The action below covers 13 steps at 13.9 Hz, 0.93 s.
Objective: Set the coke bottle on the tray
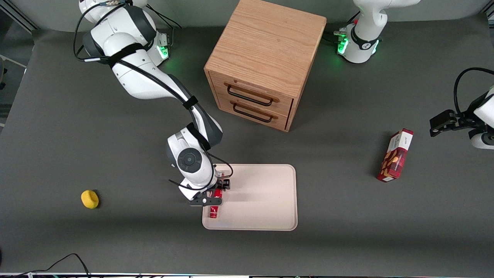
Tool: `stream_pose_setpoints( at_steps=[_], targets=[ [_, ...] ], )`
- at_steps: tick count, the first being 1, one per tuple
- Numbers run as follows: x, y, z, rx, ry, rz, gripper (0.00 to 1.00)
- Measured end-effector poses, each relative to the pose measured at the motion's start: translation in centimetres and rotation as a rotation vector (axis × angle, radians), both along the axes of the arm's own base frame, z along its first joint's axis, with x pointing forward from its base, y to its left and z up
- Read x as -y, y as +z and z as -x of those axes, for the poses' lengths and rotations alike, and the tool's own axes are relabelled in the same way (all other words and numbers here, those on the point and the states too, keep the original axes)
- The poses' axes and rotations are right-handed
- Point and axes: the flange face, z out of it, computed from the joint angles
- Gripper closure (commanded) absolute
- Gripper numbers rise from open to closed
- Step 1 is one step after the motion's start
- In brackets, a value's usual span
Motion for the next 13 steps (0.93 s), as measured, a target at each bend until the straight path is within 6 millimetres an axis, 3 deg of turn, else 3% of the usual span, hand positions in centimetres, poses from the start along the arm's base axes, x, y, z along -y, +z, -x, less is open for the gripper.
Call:
stream_pose_setpoints(
  at_steps=[3,6,9,13],
  targets=[
    [0.3,1.9,-0.5,0.012,-0.007,0.003,0.0],
    [2.3,6.8,0.4,-0.045,-0.023,0.051,0.0],
    [5.0,11.7,3.2,-0.064,-0.035,0.074,0.0],
    [9.2,15.3,7.1,-0.097,-0.013,0.085,0.0]
  ],
)
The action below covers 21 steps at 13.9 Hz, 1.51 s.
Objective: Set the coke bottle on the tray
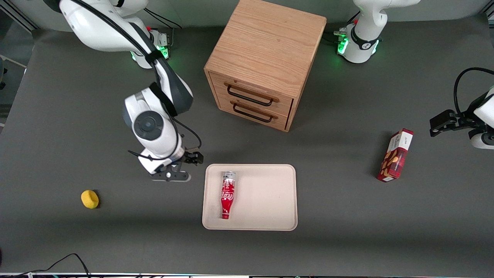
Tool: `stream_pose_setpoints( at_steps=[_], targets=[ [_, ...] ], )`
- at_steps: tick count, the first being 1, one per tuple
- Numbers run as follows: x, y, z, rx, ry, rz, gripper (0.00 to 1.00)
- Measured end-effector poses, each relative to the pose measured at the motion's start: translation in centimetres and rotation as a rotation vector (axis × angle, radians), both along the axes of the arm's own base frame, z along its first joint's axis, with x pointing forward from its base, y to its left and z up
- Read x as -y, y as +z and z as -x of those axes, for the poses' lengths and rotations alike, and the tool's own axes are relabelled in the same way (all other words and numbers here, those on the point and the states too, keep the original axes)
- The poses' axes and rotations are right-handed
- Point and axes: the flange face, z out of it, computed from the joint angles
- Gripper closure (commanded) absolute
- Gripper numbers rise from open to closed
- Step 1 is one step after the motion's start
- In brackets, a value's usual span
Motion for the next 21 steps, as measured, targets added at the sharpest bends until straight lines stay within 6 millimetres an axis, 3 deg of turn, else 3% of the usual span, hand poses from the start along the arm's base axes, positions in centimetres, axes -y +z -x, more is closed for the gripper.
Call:
stream_pose_setpoints(
  at_steps=[2,5,8,11,14,21],
  targets=[
    [4.3,3.4,1.7,-0.047,0.045,-0.004,0.0],
    [11.8,10.4,4.0,-0.105,0.102,-0.01,0.0],
    [15.0,14.8,7.1,-0.073,0.103,-0.013,0.0],
    [17.8,18.1,10.3,-0.049,0.074,-0.035,0.0],
    [20.3,21.0,11.9,-0.051,0.079,-0.092,0.0],
    [20.7,21.8,11.8,-0.042,0.095,-0.102,0.0]
  ],
)
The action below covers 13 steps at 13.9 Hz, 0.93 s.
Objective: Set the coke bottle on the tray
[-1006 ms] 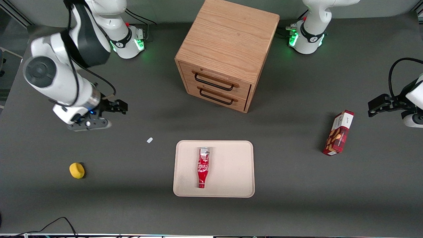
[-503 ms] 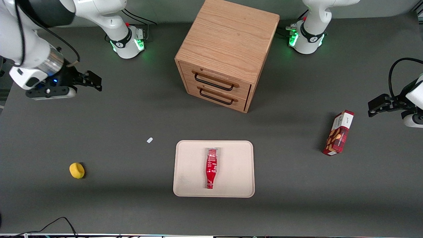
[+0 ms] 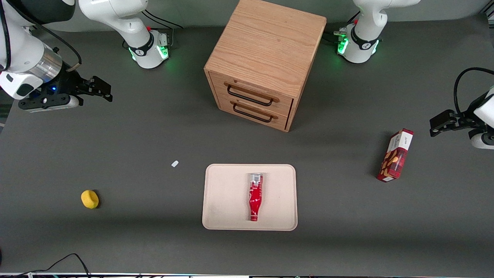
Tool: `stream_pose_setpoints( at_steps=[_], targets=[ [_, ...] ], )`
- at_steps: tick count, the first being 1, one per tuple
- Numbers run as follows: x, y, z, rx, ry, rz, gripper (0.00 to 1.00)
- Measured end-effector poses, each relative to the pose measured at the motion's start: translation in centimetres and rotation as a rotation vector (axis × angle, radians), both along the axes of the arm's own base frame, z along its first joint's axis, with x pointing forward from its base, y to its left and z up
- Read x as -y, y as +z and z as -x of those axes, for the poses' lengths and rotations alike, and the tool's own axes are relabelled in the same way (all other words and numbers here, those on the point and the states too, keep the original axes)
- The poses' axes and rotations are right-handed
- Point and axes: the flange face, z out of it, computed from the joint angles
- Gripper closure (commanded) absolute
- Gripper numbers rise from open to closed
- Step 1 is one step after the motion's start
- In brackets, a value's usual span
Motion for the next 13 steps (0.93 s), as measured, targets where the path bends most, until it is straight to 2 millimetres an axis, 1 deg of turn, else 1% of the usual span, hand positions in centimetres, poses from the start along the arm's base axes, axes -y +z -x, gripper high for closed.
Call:
stream_pose_setpoints(
  at_steps=[13],
  targets=[
    [0.4,1.0,0.0,-0.004,-0.006,-0.001,0.0]
  ],
)
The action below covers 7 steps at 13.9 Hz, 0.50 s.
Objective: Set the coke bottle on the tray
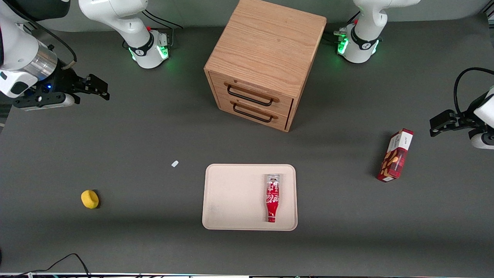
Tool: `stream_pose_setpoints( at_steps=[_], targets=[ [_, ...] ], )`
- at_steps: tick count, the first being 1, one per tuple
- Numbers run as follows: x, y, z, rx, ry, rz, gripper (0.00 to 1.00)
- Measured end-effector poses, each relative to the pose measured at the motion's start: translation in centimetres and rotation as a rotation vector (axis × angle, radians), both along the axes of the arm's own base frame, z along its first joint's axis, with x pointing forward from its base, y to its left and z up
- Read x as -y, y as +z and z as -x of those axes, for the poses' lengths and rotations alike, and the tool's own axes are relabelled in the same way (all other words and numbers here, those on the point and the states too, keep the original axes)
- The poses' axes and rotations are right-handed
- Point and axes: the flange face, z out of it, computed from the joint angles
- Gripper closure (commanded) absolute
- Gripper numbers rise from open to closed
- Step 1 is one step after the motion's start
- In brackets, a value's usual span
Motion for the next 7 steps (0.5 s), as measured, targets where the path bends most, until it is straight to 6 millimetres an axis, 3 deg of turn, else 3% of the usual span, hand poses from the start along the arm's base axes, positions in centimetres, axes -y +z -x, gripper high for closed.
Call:
stream_pose_setpoints(
  at_steps=[7],
  targets=[
    [1.5,1.0,-0.3,0.019,-0.03,-0.004,0.0]
  ],
)
